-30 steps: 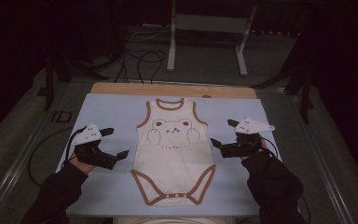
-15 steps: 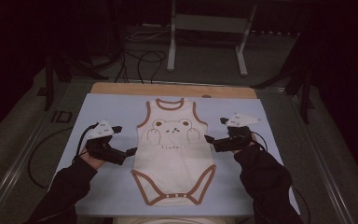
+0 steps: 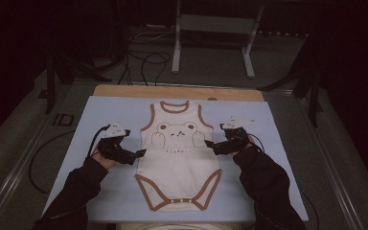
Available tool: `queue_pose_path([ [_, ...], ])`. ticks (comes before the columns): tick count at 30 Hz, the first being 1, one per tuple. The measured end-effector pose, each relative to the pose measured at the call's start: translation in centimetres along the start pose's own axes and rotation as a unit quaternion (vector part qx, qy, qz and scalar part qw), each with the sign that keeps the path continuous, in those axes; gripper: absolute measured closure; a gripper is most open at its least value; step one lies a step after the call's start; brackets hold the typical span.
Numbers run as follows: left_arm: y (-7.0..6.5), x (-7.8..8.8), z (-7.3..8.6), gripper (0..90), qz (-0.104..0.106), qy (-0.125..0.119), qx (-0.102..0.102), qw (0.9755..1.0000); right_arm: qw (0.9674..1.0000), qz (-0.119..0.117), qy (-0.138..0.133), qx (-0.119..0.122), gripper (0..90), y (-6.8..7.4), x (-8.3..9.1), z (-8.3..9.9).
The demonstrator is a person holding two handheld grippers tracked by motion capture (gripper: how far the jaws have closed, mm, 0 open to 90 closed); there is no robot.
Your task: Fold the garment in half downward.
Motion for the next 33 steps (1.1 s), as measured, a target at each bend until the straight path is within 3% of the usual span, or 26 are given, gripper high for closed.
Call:
queue_pose_path([
  [12, 1.8, -2.8, 0.5, 0.2, -0.019, 0.035, 0.031, 0.9987, 0.9984, -0.012, 0.049, -0.023, 9.6, -1.3, -3.0, 2.3],
  [19, 2.4, -4.5, 1.3, 0.2, -0.022, 0.066, 0.038, 0.9969, 0.9959, -0.035, 0.072, -0.042, 9.6, -1.2, -4.3, 3.8],
  [26, 2.9, -6.0, 1.8, 0.2, -0.032, 0.097, 0.05, 0.9935, 0.994, -0.031, 0.093, -0.048, 10.0, -1.2, -5.2, 4.5],
  [33, 3.1, -6.7, 2.3, 1.6, -0.047, 0.115, 0.04, 0.9914, 0.9913, -0.016, 0.115, -0.061, 18.5, -1.9, -6.0, 5.1],
])
Point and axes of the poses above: each handheld gripper's, and its own axes: x roughly backward along the jaws, z roughly out of its underside, y roughly to its left, the point moved 8 cm from there along -x, roughly forward along the jaws, and after that the axes turned 8 degrees about x, right-handed, at the moved point
